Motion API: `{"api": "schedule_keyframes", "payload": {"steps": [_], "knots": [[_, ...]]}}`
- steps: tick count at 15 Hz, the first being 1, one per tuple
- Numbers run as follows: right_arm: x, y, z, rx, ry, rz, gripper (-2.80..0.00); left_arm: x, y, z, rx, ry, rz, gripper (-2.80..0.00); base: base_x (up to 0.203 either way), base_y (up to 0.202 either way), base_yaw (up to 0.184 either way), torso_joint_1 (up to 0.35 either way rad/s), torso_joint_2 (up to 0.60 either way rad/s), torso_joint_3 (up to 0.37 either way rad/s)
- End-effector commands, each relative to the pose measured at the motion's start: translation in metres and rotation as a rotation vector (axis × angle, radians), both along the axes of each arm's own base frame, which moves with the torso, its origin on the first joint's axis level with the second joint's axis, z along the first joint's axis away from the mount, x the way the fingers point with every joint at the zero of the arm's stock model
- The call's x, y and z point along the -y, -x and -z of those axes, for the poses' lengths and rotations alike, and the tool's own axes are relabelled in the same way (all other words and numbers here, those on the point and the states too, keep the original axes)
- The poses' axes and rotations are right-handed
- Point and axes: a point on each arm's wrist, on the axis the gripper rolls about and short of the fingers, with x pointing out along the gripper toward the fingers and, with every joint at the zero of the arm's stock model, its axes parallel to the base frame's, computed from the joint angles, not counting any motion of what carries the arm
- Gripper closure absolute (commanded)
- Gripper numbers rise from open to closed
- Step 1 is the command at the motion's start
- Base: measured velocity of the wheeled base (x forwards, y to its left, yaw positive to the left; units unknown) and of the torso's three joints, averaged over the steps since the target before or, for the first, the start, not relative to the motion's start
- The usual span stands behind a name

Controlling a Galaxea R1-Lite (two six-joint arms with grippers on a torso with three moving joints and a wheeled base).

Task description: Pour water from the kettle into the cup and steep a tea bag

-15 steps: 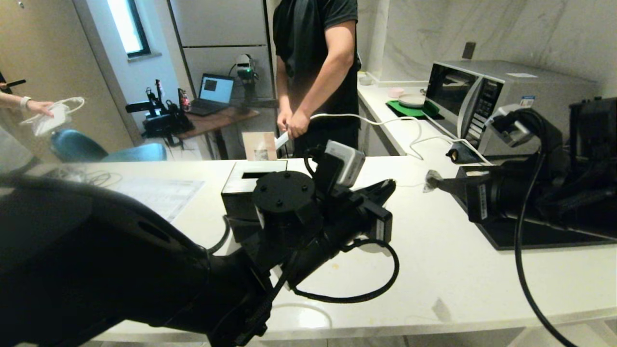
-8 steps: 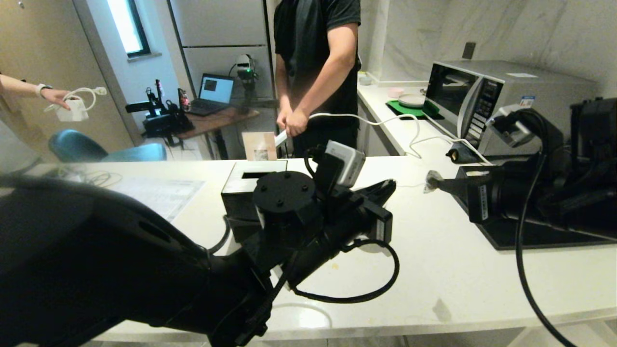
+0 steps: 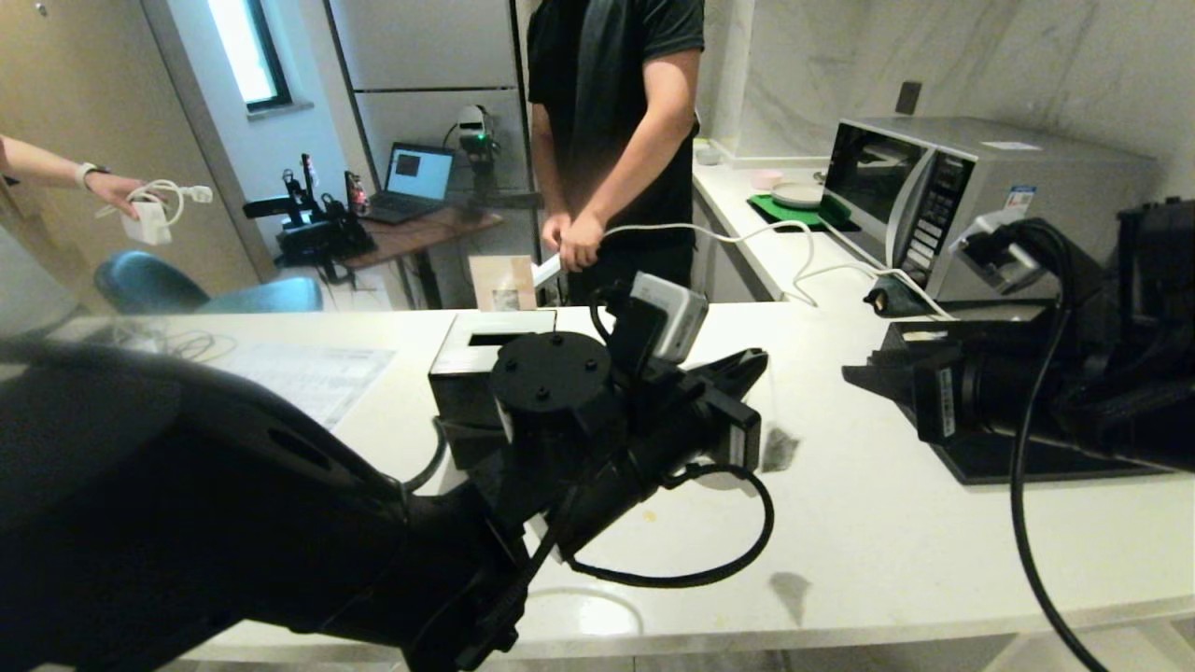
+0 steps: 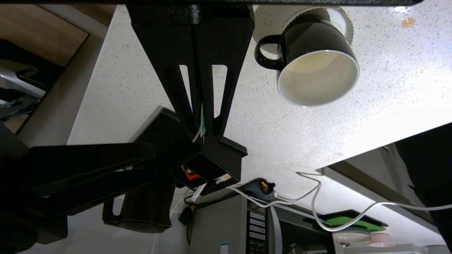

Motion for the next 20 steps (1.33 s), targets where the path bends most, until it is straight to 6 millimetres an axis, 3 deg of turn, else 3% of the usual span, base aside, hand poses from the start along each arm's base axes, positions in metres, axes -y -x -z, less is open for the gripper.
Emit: {"api": "schedule_keyframes", "payload": {"steps": [1,12,20], "knots": [[0.0,0.001,0.001,-0.003,0.002,-0.001,-2.8,0.0,0.0,0.0,0.003,0.005,0.0,0.0,0.0,0.0,0.0,0.0,0.0,0.0],[0.011,0.019,0.004,0.023,0.013,0.056,-2.8,0.0,0.0,-0.001,0.004,0.007,-0.001,0.0,0.0,0.0,0.0,0.0,0.0,0.0],[0.017,0.013,0.011,0.176,-0.028,0.364,-2.8,0.0,0.001,0.001,0.001,0.003,0.0,0.0,0.0,0.0,0.0,0.0,0.0,0.0]]}}
